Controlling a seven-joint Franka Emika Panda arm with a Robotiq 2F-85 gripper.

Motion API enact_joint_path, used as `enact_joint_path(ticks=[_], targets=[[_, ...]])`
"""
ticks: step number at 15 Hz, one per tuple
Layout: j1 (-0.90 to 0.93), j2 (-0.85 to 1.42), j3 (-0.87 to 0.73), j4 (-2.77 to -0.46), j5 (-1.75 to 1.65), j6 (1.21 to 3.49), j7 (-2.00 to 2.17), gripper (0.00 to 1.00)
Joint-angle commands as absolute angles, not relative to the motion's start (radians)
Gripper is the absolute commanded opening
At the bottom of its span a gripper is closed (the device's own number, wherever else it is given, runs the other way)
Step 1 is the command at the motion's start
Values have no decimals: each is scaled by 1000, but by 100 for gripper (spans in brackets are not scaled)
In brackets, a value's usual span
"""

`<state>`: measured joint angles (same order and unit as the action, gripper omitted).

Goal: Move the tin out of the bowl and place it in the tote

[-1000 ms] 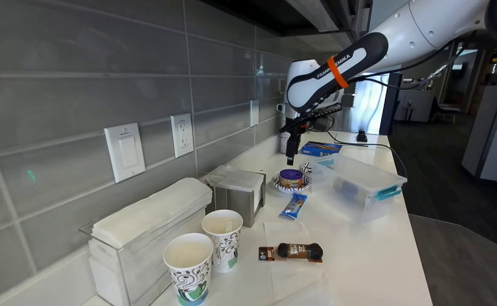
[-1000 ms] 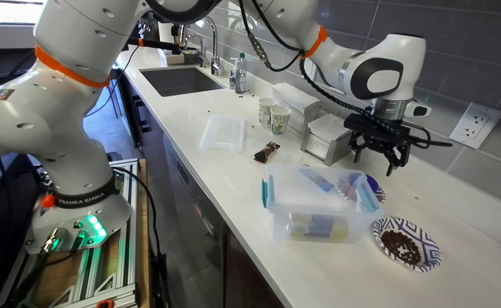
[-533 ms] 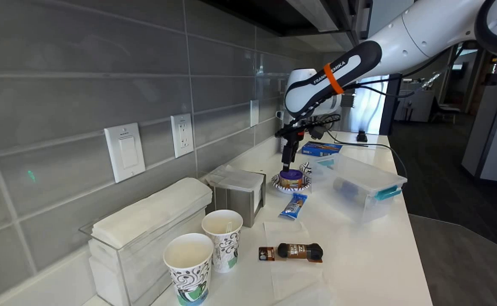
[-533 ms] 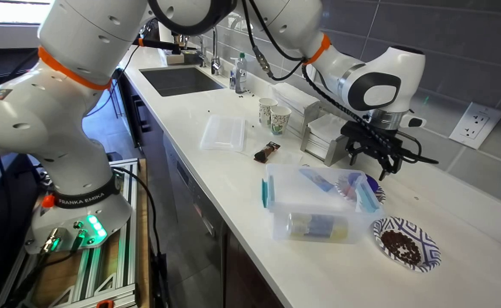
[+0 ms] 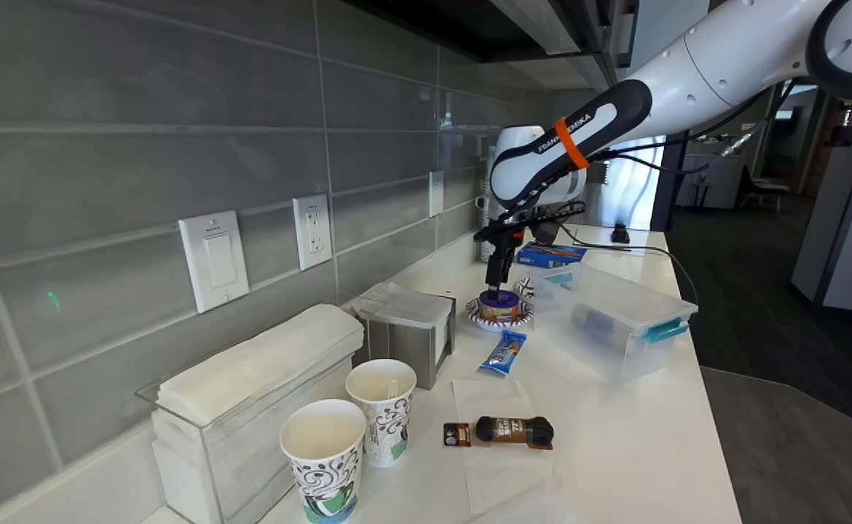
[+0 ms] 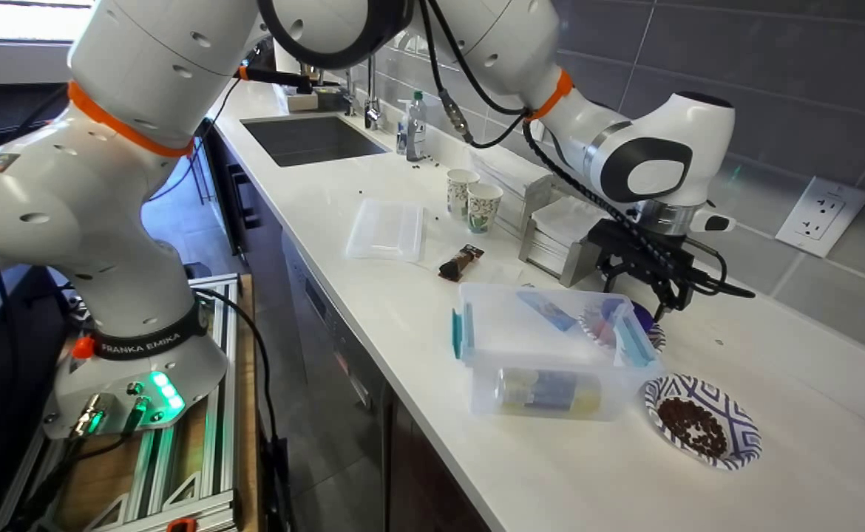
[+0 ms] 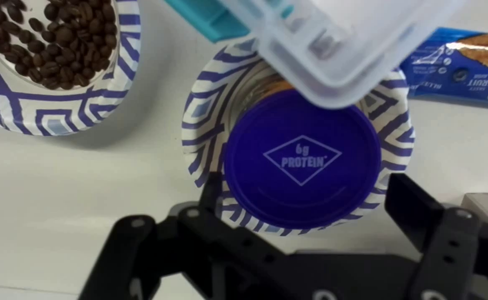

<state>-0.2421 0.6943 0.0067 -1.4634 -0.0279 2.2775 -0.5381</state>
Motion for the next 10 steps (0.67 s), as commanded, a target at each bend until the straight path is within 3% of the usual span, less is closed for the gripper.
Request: enact_joint_path(ticks=[1, 10], targets=[[-262, 719, 19, -1456, -19, 2302, -561, 100], [-301, 726, 60, -1461, 45, 2322, -620, 100]])
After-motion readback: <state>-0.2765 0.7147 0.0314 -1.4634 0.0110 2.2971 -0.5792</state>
